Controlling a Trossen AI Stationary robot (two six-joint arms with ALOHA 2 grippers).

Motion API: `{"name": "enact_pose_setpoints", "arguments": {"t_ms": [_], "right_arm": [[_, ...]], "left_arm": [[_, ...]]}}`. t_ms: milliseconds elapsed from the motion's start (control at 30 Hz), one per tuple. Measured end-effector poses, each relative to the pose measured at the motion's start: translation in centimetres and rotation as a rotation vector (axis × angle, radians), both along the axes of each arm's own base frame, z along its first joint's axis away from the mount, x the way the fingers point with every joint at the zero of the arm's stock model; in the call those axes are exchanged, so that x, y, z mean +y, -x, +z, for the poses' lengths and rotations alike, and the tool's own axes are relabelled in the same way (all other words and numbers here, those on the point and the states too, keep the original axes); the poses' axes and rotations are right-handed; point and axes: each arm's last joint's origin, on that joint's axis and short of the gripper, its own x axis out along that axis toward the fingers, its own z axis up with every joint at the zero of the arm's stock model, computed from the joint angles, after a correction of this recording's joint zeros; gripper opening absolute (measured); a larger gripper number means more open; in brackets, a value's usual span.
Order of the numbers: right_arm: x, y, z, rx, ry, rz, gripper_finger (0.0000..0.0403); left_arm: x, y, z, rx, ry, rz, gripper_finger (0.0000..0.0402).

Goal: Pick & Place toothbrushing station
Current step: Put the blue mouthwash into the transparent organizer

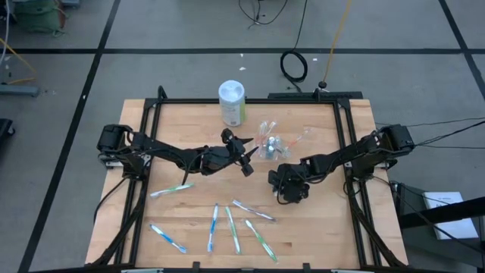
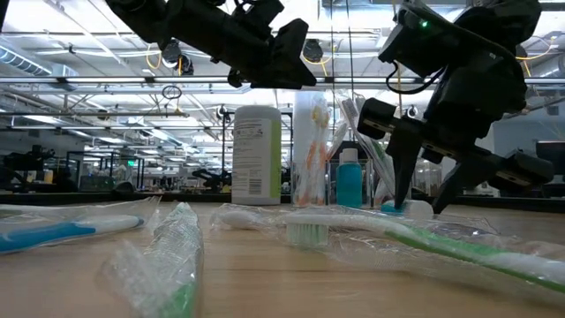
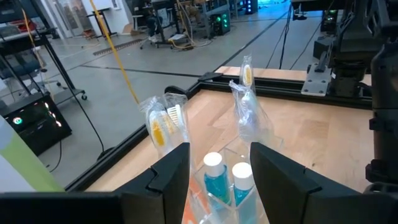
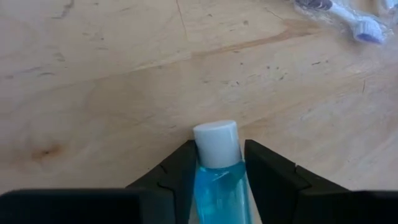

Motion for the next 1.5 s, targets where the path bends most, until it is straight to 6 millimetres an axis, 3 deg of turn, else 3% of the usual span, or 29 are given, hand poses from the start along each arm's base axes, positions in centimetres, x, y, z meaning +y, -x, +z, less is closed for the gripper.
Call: {"name": "enact_pose_setpoints", "arguments": {"t_ms": [167,400,700,933,1133,1233,1500], "right_arm": [[0.0,-0.1,0.1,0.002,-0.036,-0.026,0.0100],[0.9,-0.6,0.4,-0.039,-0.141,-0.146,0.0100],[2.3,-2.8,3.0,-0.265,-0.595,-0.641,0.0097],[4.0,-3.2,4.6,-0.385,-0.813,-0.741,0.0097],[5.2,-2.7,4.3,-0.254,-0.972,-0.864,0.0099],[5.3,-2.3,3.6,-0.187,-0.947,-0.924,0.0102],[4.5,-2.2,3.2,-0.205,-0.902,-1.038,0.0100]], "left_arm": [[0.0,0.0,-0.1,0.016,-0.017,-0.003,0.0175],[0.0,0.0,-0.1,0.025,-0.031,-0.007,0.0175],[0.0,0.0,-0.1,0.024,-0.026,-0.020,0.0175],[-0.8,-0.3,-0.2,0.029,0.026,-0.295,0.0175],[-2.2,-0.1,-0.8,0.113,0.015,-0.457,0.0175],[-3.5,0.0,-0.8,0.129,-0.041,-0.580,0.0175],[-6.6,0.3,0.0,0.048,-0.096,-0.825,0.0175]]}}
